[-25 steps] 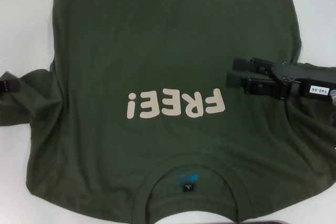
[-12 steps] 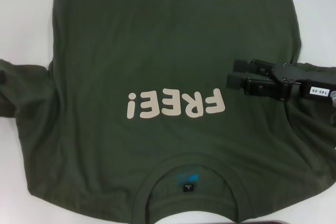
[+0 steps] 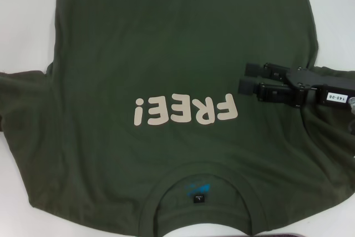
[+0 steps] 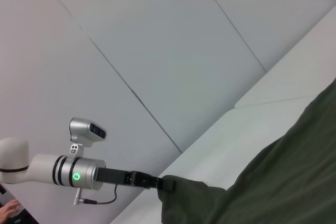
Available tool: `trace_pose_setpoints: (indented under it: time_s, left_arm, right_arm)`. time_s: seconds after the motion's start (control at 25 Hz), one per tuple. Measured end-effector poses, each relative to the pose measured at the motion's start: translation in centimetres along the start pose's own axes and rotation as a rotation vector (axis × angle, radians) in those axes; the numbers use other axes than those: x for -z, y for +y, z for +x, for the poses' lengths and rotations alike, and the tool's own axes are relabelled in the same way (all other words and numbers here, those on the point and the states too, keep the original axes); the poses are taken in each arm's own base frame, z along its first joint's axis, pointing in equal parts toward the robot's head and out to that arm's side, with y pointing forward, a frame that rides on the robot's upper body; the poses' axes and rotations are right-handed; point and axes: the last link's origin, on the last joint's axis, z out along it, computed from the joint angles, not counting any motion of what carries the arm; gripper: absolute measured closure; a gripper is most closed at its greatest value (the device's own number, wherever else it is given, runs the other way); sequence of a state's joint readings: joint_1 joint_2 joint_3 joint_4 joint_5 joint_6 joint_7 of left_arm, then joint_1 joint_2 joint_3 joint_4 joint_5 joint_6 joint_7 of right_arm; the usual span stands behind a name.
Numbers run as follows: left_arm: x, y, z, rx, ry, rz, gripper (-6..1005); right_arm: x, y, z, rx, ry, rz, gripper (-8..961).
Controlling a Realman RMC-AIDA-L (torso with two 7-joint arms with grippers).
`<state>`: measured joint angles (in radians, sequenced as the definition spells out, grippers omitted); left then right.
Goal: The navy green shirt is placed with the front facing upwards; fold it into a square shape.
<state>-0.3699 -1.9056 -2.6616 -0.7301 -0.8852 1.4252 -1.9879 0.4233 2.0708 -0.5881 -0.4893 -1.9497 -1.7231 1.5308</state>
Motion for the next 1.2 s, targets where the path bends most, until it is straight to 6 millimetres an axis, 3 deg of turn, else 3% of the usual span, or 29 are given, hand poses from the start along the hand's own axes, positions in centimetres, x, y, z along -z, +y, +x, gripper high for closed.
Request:
trace_pose_setpoints:
  time_s: [0.28, 0.8, 1.2]
  left_arm:
    - [-0.3, 0.3, 0.3, -0.001, -0.002, -0.006, 975]
    - [-0.4, 3.4, 1.9, 0.037, 0.035, -0.176, 976]
    - [-2.3, 5.5, 1.6, 0.071, 0.024, -0.256, 975]
  right_arm:
    - [0.0, 0.1, 0.0, 0.0, -0.001, -0.007, 29]
    - [0.0, 0.1, 0.0, 0.0, -0.004, -0.006, 31]
    - [0.0, 0.1, 0.0, 0.007, -0.003, -0.007, 29]
